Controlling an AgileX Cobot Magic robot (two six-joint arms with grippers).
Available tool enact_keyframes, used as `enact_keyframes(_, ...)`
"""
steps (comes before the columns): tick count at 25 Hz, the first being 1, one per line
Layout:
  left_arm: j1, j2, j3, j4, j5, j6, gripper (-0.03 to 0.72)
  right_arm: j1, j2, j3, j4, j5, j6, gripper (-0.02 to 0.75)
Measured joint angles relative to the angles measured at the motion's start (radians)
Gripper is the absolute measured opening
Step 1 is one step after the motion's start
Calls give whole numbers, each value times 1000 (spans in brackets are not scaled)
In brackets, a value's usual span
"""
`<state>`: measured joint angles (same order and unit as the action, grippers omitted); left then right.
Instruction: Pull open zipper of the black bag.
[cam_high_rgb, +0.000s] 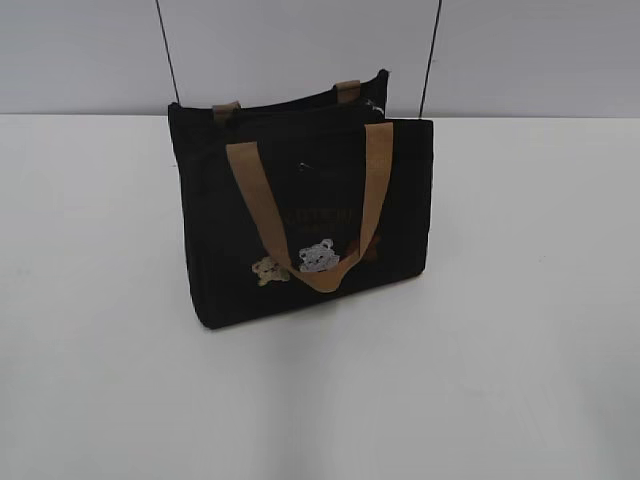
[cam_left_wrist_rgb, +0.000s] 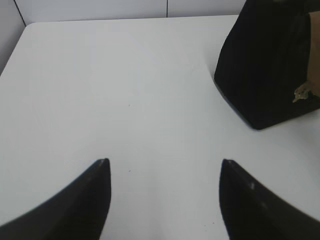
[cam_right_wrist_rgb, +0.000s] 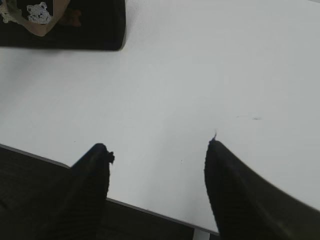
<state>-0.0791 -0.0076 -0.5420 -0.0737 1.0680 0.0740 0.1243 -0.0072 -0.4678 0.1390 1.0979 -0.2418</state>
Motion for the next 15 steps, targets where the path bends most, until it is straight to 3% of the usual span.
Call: enact_keyframes(15, 0, -1, 1, 0, 0, 0, 499, 0, -1, 0, 8, -1, 5, 462)
